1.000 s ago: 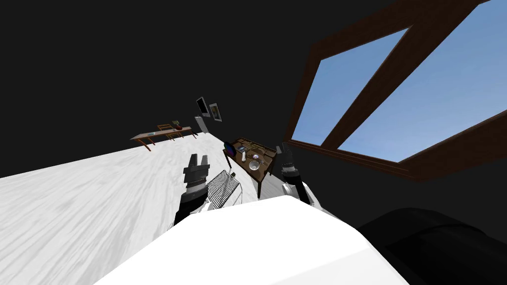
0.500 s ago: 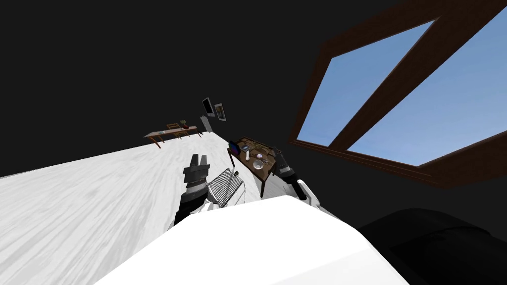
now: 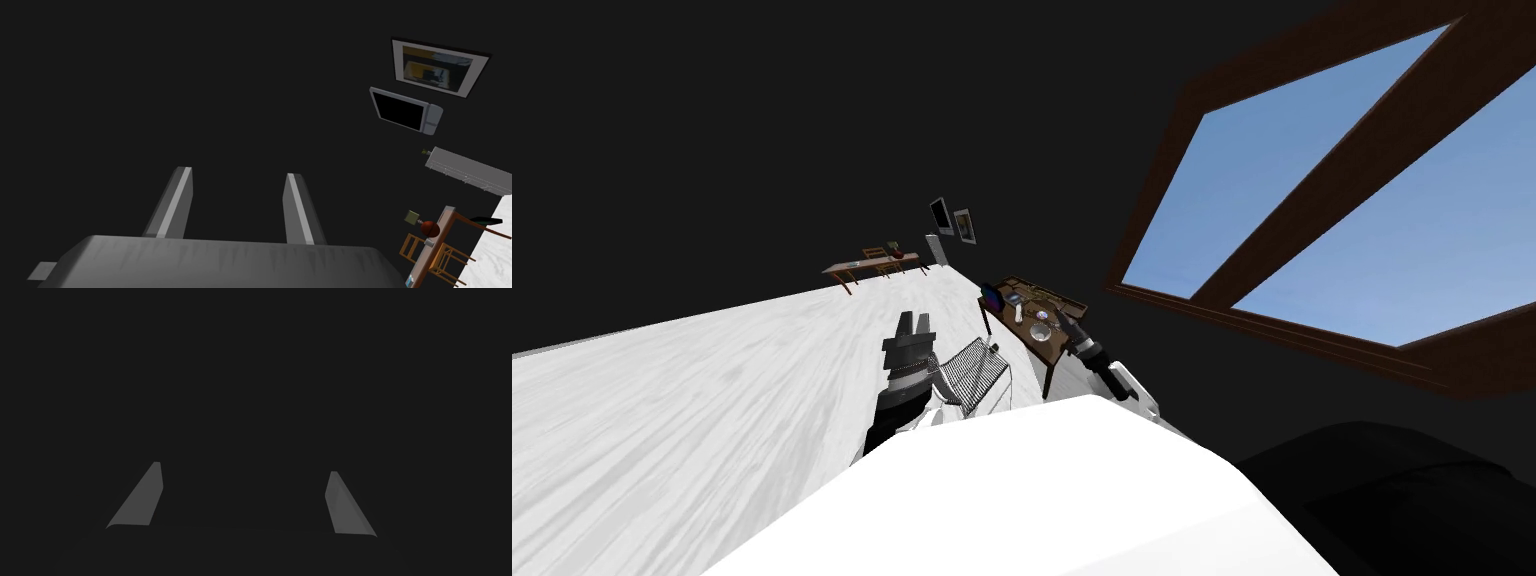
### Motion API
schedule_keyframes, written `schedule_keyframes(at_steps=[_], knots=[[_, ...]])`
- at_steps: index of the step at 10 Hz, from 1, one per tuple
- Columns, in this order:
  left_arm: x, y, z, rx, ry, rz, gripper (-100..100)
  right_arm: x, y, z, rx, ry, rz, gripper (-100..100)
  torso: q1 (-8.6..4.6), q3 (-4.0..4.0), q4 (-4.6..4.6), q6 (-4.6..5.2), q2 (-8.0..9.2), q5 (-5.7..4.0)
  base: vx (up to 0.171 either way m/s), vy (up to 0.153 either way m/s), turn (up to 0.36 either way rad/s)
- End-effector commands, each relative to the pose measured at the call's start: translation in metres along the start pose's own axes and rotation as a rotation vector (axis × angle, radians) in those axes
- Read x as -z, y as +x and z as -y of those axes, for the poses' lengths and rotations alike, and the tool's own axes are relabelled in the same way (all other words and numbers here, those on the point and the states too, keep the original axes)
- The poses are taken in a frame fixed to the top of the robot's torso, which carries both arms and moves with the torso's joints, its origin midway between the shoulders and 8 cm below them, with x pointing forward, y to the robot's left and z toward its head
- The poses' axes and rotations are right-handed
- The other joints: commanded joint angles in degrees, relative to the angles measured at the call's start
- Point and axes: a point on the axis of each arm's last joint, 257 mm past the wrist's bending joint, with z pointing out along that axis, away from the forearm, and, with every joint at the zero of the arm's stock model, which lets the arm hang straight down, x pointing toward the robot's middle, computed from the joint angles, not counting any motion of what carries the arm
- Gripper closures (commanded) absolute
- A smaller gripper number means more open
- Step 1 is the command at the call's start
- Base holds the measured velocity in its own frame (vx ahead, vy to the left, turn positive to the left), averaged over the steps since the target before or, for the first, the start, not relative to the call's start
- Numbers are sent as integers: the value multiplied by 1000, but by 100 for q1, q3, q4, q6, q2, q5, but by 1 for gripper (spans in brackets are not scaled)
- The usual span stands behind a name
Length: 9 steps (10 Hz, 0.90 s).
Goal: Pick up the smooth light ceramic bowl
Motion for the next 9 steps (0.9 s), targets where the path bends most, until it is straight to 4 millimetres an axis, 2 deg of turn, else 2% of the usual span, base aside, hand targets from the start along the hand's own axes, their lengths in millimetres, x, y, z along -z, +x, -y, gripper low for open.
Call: schedule_keyframes(at_steps=[1,3,4,5,6,7,9], knots=[[0,0,0,0,0,0,0,1,10,10,46,13,-37,-100,0,0,0,0,0,0,-8,38,50],[0,0,0,0,0,0,0,6,25,28,125,37,-103,-100,-4,-1,0,0,-2,-1,-8,41,77],[0,0,0,0,0,0,0,9,37,43,199,51,-163,-100,-6,-2,0,2,-3,-1,-5,50,131],[0,0,0,0,0,0,0,12,40,47,207,59,-173,-100,-2,-3,-1,-1,-5,-1,-8,43,65],[0,0,0,0,0,0,0,19,52,67,281,81,-238,-100,-5,-1,0,3,-2,0,-6,46,137],[0,0,0,0,0,0,0,19,54,67,293,80,-246,-100,-5,-1,0,0,-2,0,-9,36,59],[0,0,0,0,0,0,0,29,67,88,380,99,-321,-100,-3,-1,0,0,-2,-1,-5,46,103]])
